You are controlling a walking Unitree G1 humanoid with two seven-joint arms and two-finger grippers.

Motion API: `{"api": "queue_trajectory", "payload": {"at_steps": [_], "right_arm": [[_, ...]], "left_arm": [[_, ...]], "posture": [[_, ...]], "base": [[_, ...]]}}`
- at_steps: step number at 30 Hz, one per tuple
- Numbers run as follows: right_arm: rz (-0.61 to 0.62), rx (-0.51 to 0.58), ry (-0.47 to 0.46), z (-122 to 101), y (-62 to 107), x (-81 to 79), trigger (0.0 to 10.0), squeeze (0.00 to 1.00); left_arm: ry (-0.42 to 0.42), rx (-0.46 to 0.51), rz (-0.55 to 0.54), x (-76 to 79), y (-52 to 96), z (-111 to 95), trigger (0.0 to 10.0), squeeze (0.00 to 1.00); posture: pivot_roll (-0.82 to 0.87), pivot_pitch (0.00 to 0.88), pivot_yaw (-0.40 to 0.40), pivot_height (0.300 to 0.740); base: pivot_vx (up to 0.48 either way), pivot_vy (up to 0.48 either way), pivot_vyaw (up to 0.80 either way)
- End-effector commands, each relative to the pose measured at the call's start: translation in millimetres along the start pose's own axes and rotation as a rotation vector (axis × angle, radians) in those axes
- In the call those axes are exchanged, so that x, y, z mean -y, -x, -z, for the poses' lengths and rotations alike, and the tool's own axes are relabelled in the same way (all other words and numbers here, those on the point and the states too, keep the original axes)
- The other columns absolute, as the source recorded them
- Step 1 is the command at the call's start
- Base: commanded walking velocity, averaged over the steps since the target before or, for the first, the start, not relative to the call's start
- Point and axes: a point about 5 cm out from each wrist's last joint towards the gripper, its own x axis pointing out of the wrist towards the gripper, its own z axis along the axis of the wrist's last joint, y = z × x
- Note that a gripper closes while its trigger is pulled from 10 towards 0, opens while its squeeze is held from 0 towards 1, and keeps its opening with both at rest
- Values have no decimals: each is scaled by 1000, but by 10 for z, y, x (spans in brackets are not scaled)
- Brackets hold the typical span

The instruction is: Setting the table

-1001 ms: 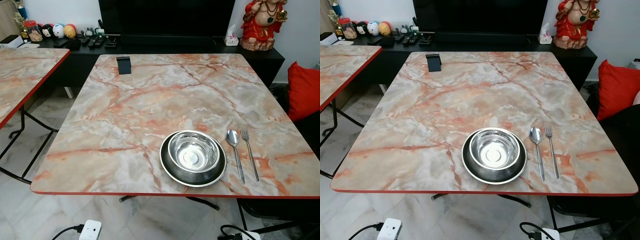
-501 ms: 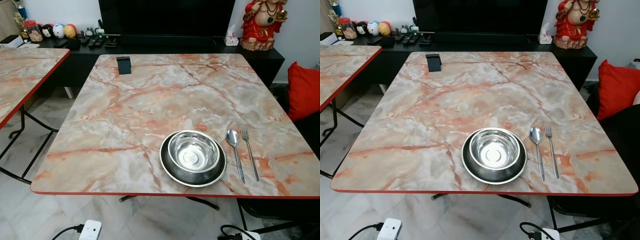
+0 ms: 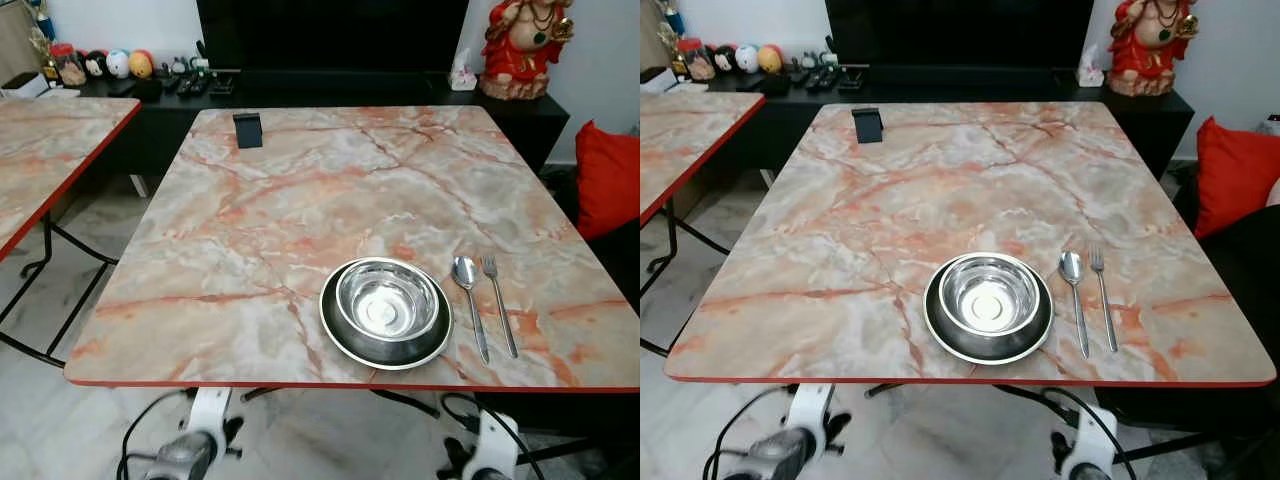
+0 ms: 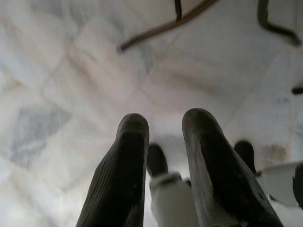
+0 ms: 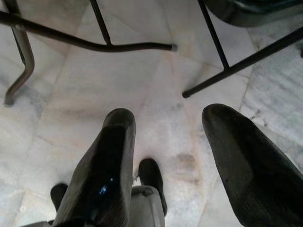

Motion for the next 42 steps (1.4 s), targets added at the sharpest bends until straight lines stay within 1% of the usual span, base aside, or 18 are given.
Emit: {"api": "queue_trajectory", "payload": {"at_steps": [1,6,8,10,13,14,15,17,22,26,28,30,31,32,36,38,40,42], "right_arm": [[-6,4,-13,-48,-15,-53,10000,0],[-4,6,-12,-84,-21,-41,10000,0],[8,-2,-3,-65,-12,38,10000,0],[10,-8,9,-48,-6,67,10000,0],[16,-36,25,50,19,135,10000,0],[16,-36,25,50,19,135,10000,0],[23,-56,36,121,36,161,10000,0],[31,-79,45,210,60,191,10000,0],[50,-111,19,385,118,265,10000,0],[48,-125,17,457,139,261,10000,0],[50,-133,16,496,149,244,10000,0],[67,-133,-7,525,159,248,10000,0],[83,-127,-50,526,162,263,10000,0],[85,-125,-61,529,164,267,10000,0],[92,-125,-66,537,170,286,10000,0],[107,-137,-76,564,177,292,10000,0],[107,-139,-67,568,176,278,10000,0],[102,-138,-71,608,192,276,10000,0]], "left_arm": [[11,3,-11,-22,-4,-38,10000,0],[28,7,-29,-35,-7,-57,10000,0],[86,7,-62,-78,4,-26,10000,0],[109,6,-78,-105,12,-4,10000,0],[150,-8,-125,-220,55,105,10000,0],[150,-8,-125,-220,55,105,10000,0],[170,-19,-147,-280,83,180,10000,0],[184,-43,-169,-341,123,293,10000,0],[174,-94,-183,-411,197,499,10000,0],[163,-101,-183,-445,228,561,10000,0],[147,-114,-171,-460,251,615,10000,0],[114,-122,-153,-455,255,627,10000,0],[115,-125,-137,-439,250,625,10000,0],[122,-125,-131,-434,250,628,10000,0],[94,-128,-126,-424,246,624,10000,0],[81,-122,-131,-468,251,599,10000,0],[100,-118,-142,-530,268,591,10000,0],[99,-122,-148,-581,286,598,10000,0]], "posture": [[-21,0,-14,740],[-13,0,-32,740],[-1,0,-43,740],[4,0,-44,740],[11,0,-45,740],[11,0,-45,740],[4,0,-41,740],[-11,0,-38,740],[-31,0,-25,740],[-31,0,-17,740],[-52,0,8,740],[-54,0,18,740],[-49,0,25,740],[-45,0,30,740],[-22,0,27,740],[-13,0,19,740],[-23,0,21,740],[-32,0,21,740]], "base": [[0,0,0],[0,0,0],[0,0,0],[0,0,0],[0,0,0],[0,0,0],[0,0,0],[0,0,0],[0,0,0],[0,0,0],[0,0,0],[0,0,0],[0,0,0],[0,0,0],[0,0,0],[0,0,0],[0,0,0],[0,0,0]]}}
